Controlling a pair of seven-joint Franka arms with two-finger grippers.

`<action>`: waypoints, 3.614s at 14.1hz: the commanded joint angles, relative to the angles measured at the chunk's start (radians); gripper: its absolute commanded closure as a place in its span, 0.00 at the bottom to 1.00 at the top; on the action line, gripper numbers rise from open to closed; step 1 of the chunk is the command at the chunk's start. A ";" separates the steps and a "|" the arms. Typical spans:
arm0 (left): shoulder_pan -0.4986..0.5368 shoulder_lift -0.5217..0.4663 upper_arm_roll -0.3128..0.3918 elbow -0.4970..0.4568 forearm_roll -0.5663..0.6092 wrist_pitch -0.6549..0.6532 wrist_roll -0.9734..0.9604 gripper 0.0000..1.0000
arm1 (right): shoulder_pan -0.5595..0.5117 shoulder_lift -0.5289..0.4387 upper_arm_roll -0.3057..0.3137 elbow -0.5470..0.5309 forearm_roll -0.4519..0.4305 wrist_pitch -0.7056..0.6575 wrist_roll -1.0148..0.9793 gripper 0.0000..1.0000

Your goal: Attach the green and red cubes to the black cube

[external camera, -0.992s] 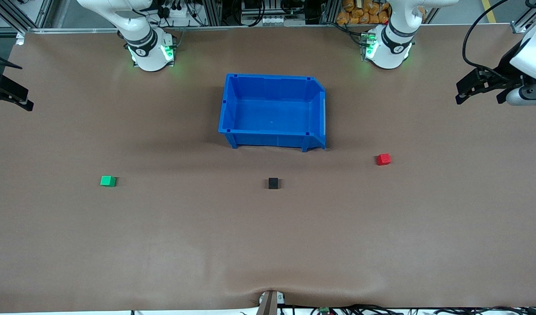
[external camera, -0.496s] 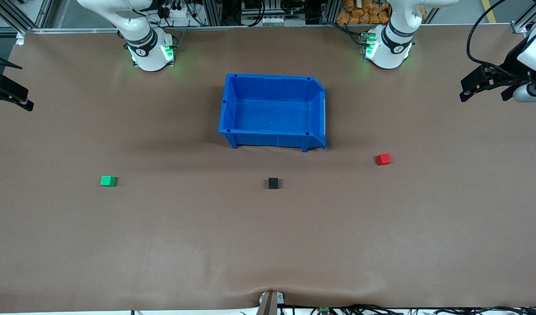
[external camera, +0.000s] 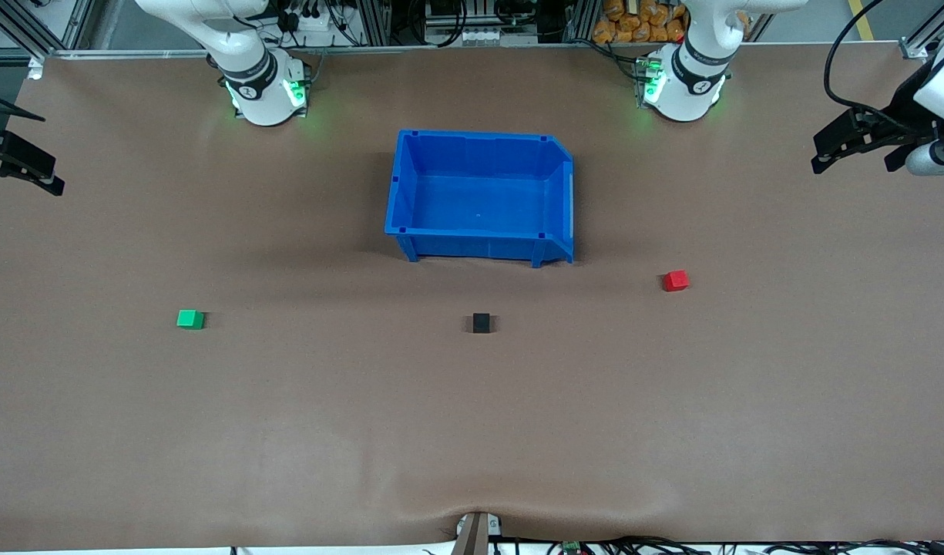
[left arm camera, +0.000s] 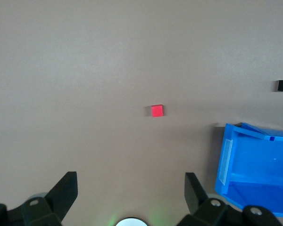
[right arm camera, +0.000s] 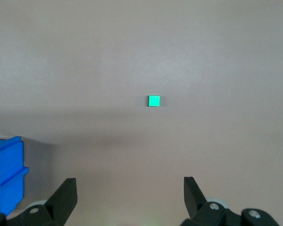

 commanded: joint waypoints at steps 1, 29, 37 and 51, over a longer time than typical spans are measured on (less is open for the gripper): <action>0.001 0.008 -0.003 0.030 0.007 -0.023 0.017 0.00 | 0.004 0.011 -0.003 0.019 -0.004 -0.011 -0.009 0.00; -0.035 0.251 -0.026 0.180 -0.009 -0.013 0.028 0.00 | 0.009 0.028 -0.003 0.019 -0.004 -0.014 -0.012 0.00; -0.036 0.292 -0.026 0.169 0.008 -0.013 0.003 0.00 | 0.009 0.028 -0.003 0.019 -0.004 -0.014 -0.010 0.00; -0.088 0.432 -0.034 -0.145 0.005 0.381 -0.076 0.00 | 0.004 0.112 -0.003 0.017 -0.027 0.008 -0.010 0.00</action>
